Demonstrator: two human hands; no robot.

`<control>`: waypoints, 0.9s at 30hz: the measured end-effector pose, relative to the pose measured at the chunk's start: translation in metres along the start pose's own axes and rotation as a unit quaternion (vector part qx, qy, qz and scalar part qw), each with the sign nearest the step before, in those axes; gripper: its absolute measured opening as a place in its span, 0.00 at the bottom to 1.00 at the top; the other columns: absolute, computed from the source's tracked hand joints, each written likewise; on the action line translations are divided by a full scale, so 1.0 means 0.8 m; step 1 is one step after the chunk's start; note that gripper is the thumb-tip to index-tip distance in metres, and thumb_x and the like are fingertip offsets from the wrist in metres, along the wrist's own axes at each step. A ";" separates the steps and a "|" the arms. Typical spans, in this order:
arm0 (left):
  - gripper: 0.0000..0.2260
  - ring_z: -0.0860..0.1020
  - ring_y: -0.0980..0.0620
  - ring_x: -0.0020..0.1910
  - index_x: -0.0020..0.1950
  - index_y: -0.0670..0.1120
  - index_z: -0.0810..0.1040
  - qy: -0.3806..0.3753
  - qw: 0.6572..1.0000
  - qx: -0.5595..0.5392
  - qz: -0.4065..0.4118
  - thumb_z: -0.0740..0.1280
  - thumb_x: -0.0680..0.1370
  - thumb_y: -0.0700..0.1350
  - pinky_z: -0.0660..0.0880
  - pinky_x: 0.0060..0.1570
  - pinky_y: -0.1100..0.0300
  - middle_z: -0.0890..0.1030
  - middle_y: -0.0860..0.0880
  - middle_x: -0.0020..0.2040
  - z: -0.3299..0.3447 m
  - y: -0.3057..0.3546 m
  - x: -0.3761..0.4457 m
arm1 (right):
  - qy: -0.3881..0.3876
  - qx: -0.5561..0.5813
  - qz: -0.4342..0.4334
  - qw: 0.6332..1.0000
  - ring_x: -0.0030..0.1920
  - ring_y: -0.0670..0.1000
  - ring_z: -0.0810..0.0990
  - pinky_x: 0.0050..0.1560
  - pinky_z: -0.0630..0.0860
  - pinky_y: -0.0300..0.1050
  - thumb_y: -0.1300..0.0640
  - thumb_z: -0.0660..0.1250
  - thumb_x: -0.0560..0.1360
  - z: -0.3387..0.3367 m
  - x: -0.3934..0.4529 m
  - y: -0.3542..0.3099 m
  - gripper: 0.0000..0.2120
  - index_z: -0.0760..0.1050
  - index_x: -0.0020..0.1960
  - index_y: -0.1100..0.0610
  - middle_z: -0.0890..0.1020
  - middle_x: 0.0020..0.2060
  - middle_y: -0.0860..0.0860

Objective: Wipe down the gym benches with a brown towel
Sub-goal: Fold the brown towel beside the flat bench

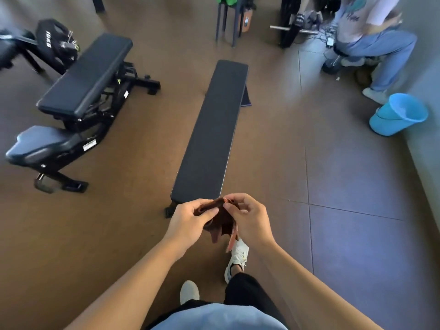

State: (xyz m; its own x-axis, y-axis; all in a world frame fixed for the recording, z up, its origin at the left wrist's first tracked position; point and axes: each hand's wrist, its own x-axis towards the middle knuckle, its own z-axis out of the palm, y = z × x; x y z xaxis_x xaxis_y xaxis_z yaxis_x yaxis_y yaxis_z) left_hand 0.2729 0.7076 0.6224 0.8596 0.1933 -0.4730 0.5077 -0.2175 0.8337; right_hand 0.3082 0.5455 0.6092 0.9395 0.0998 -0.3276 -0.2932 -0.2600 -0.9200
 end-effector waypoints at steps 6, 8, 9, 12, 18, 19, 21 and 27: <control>0.10 0.82 0.57 0.55 0.58 0.59 0.82 0.057 0.997 -0.047 -0.023 0.71 0.80 0.44 0.78 0.56 0.64 0.85 0.60 0.52 0.026 0.048 0.050 | -0.025 -0.080 -0.105 0.991 0.61 0.48 0.79 0.62 0.82 0.52 0.55 0.72 0.80 -0.027 0.083 -0.010 0.12 0.81 0.48 0.35 0.79 0.55 0.36; 0.12 0.82 0.57 0.55 0.57 0.59 0.81 0.086 0.993 -0.070 -0.030 0.72 0.79 0.42 0.79 0.57 0.63 0.85 0.59 0.52 0.033 0.066 0.063 | -0.020 -0.085 -0.140 0.986 0.61 0.48 0.79 0.61 0.82 0.51 0.56 0.73 0.79 -0.039 0.103 -0.019 0.15 0.80 0.48 0.34 0.79 0.54 0.36; 0.13 0.82 0.56 0.56 0.57 0.58 0.80 0.097 0.991 -0.083 -0.033 0.72 0.79 0.41 0.80 0.58 0.60 0.85 0.57 0.53 0.038 0.074 0.068 | -0.031 -0.073 -0.138 0.987 0.58 0.47 0.80 0.59 0.83 0.51 0.58 0.73 0.79 -0.044 0.112 -0.024 0.15 0.81 0.48 0.35 0.80 0.52 0.37; 0.16 0.80 0.54 0.58 0.58 0.57 0.76 0.105 0.992 -0.069 -0.024 0.68 0.80 0.36 0.79 0.62 0.57 0.81 0.55 0.58 0.048 0.092 0.083 | -0.089 -0.034 -0.102 0.990 0.54 0.46 0.83 0.57 0.84 0.52 0.59 0.70 0.81 -0.055 0.132 -0.040 0.11 0.83 0.50 0.42 0.85 0.48 0.40; 0.12 0.80 0.54 0.56 0.59 0.52 0.81 0.067 0.996 -0.034 -0.053 0.63 0.83 0.38 0.77 0.56 0.64 0.83 0.53 0.52 0.050 0.123 0.105 | -0.103 -0.093 -0.154 0.978 0.54 0.43 0.82 0.52 0.76 0.30 0.61 0.67 0.83 -0.065 0.163 -0.073 0.11 0.80 0.53 0.44 0.85 0.51 0.42; 0.12 0.81 0.53 0.56 0.57 0.51 0.83 0.071 0.994 -0.060 -0.064 0.63 0.83 0.39 0.79 0.58 0.60 0.84 0.52 0.52 0.049 0.125 0.109 | -0.097 -0.101 -0.161 0.977 0.55 0.44 0.82 0.54 0.76 0.30 0.61 0.67 0.83 -0.065 0.168 -0.077 0.12 0.80 0.53 0.44 0.85 0.52 0.43; 0.11 0.82 0.47 0.57 0.55 0.49 0.84 0.062 0.981 -0.160 -0.090 0.63 0.83 0.40 0.80 0.61 0.51 0.86 0.47 0.51 0.045 0.131 0.114 | -0.091 -0.100 -0.163 0.977 0.57 0.44 0.82 0.56 0.79 0.34 0.61 0.67 0.83 -0.064 0.175 -0.085 0.11 0.81 0.55 0.45 0.85 0.54 0.43; 0.14 0.83 0.45 0.57 0.59 0.46 0.84 0.001 0.915 -0.392 -0.097 0.61 0.85 0.49 0.80 0.59 0.50 0.85 0.41 0.56 0.035 0.147 0.117 | -0.103 -0.090 -0.186 0.973 0.58 0.44 0.82 0.52 0.78 0.29 0.59 0.70 0.82 -0.050 0.172 -0.107 0.07 0.82 0.56 0.48 0.82 0.56 0.42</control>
State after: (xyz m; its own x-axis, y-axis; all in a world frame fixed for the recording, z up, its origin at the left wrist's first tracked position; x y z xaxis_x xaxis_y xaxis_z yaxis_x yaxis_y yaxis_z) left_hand 0.4148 0.6731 0.6682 0.7577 0.1575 -0.6333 0.4512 0.5747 0.6828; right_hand 0.4693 0.5431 0.6516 0.9138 0.4049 -0.0330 0.1131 -0.3314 -0.9367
